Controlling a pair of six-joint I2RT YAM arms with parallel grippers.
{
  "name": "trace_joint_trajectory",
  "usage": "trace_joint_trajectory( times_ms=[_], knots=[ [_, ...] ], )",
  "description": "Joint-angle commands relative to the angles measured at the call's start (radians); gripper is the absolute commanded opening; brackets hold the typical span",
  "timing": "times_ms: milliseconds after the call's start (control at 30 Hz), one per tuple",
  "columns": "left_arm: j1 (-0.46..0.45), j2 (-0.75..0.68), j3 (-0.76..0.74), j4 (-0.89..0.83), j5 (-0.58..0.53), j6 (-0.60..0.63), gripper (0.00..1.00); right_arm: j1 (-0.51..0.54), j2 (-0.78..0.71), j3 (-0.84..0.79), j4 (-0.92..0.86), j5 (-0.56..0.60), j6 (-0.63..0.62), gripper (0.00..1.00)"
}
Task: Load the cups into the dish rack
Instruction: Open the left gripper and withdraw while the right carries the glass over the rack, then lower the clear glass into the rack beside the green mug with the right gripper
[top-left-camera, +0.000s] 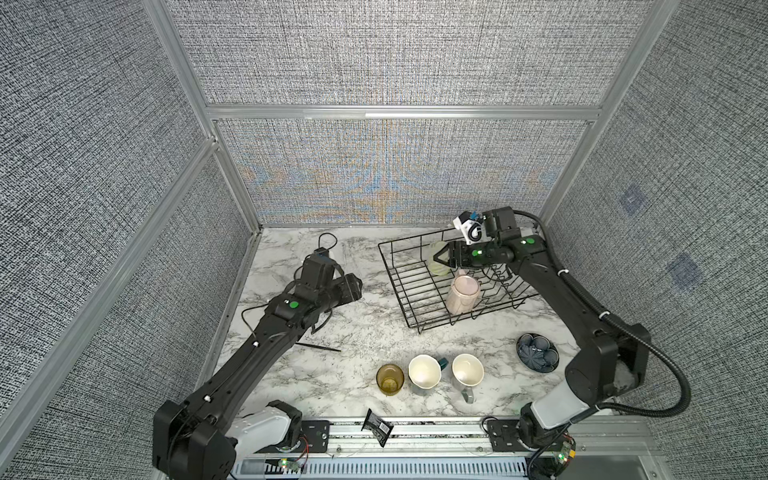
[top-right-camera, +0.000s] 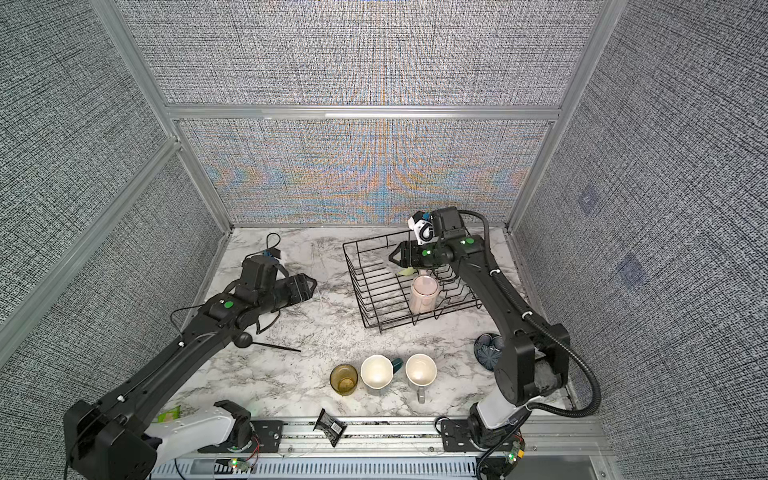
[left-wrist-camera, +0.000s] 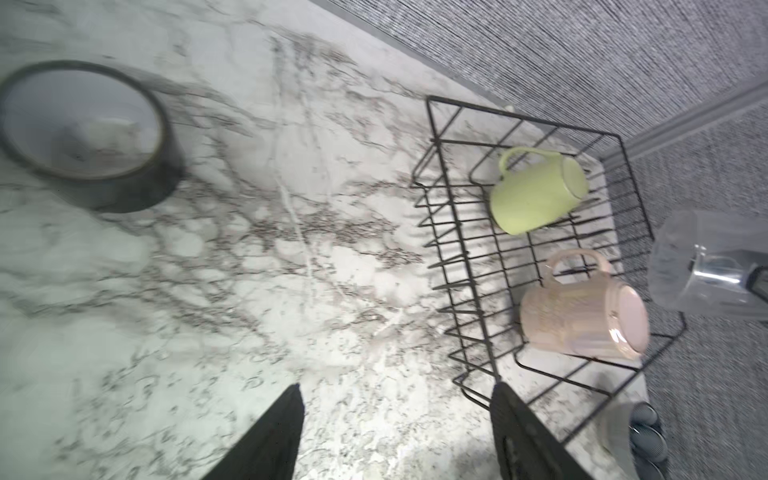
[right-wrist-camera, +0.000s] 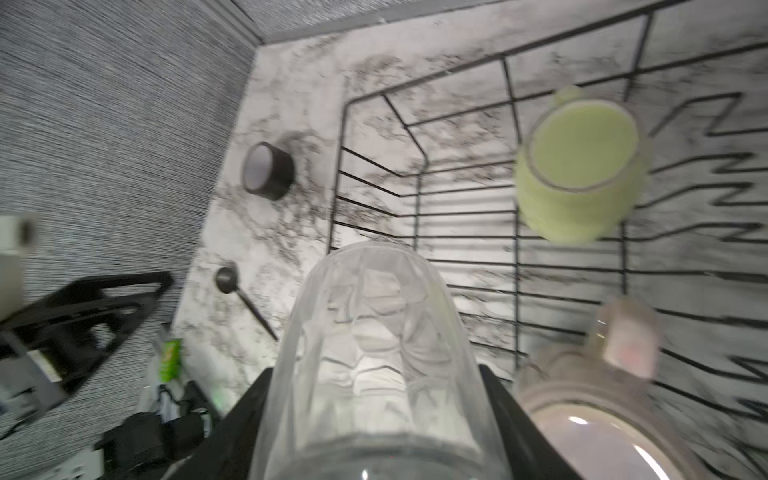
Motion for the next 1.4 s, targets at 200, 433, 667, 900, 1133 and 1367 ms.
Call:
trace_joint_trajectory(
  times_ms=[200,433,667,900,1133,1367],
  knots=[
    [0.002,-0.120,-0.086,-0.084,-0.214,-0.042,0.73,0.033,0.219,0.256,-0.338,0.383,-0.150,0.65],
    [0.004,-0.165,-0.093,-0.114,-0.254,-0.038,0.99,0.047,0.363,0.415,-0.446,0.469,-0.172,0.65],
    [0.004,-0.179,-0.125,-0.057,-0.219,-0.019,0.99,0.046,0.483,0.533,-0.533,0.502,-0.200,0.66],
    [0.004,-0.165,-0.116,-0.060,-0.197,0.003,0.98,0.041,0.571,0.625,-0.571,0.493,-0.201,0.67],
    [0.004,-0.163,-0.123,-0.046,-0.180,0.005,0.98,0.034,0.609,0.626,-0.552,0.479,-0.198,0.68],
    [0.003,-0.145,-0.119,-0.033,-0.163,0.014,0.98,0.027,0.626,0.613,-0.529,0.463,-0.204,0.75]
  ],
)
